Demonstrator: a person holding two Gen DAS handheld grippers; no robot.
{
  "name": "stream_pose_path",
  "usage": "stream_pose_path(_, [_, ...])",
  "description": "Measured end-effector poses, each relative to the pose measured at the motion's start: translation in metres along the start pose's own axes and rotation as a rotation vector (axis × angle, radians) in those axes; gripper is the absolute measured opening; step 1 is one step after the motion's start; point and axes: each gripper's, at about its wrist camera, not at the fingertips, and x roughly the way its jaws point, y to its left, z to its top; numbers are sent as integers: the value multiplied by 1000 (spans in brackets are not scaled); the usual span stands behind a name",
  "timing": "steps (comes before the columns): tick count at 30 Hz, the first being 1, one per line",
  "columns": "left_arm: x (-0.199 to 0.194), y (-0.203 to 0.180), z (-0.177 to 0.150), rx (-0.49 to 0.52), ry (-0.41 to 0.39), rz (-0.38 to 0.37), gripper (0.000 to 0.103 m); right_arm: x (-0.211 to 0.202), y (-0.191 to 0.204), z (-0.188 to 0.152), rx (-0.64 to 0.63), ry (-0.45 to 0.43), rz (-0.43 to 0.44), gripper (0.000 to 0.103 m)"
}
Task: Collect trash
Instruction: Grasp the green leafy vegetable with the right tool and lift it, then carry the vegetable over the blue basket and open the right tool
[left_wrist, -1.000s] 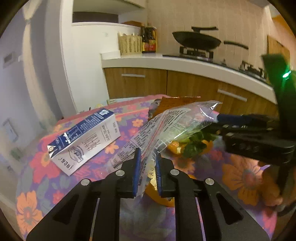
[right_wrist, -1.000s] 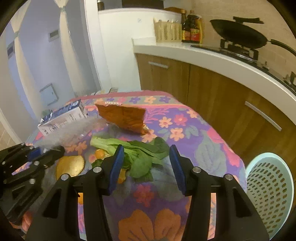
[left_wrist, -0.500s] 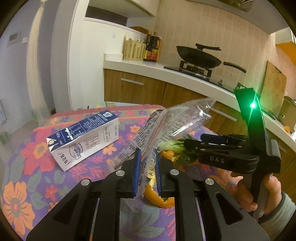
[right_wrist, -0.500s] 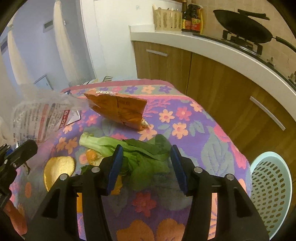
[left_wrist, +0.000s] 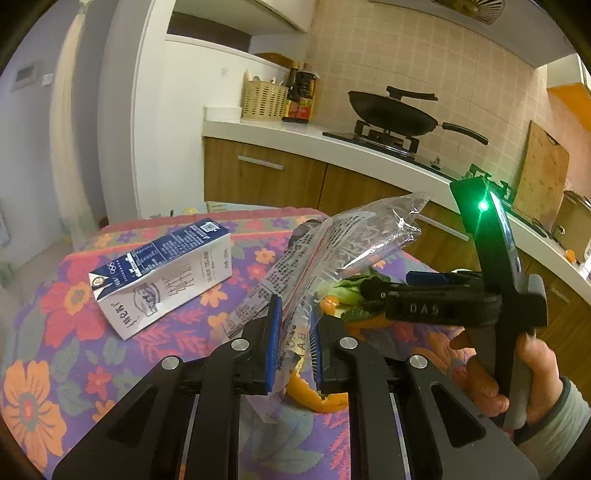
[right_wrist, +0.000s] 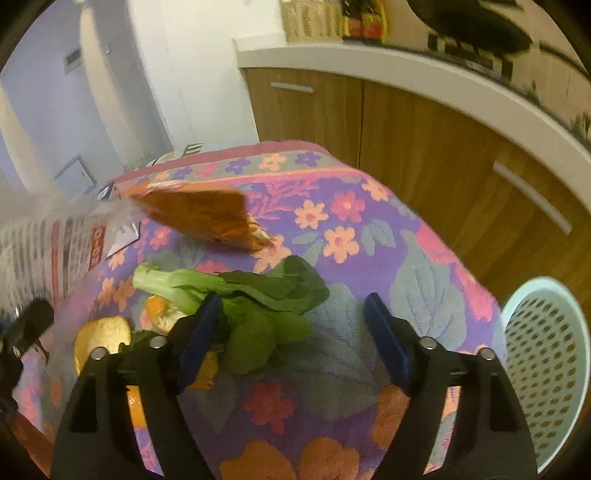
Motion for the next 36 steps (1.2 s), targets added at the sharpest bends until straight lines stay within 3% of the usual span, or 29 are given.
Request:
stream_pose_path(3, [0, -1, -1, 4, 0, -1, 13, 1, -4, 0, 9, 16, 30, 77])
stream_pose_path(5, [1, 0, -1, 4, 1, -3, 13, -1, 1, -1, -13, 11, 41, 63])
stream_pose_path(9, [0, 0, -1, 2, 0, -3, 13, -7, 15, -5, -78, -8, 86, 21])
stream_pose_path(10, [1, 0, -1, 2, -1, -4, 13, -10, 21, -8, -108, -16, 81, 15])
stream_pose_path(13, [2, 0, -1, 2, -2, -4, 13, -14, 32, -13, -159, -42, 26, 7])
stream_pose_path(21, [-3, -5, 1, 10, -32, -21, 11, -42, 26, -25, -134, -122, 48, 4])
stream_pose_path(36, [-32, -43, 20, 62, -97, -56, 7, -136, -17, -29, -81, -298, 45, 3])
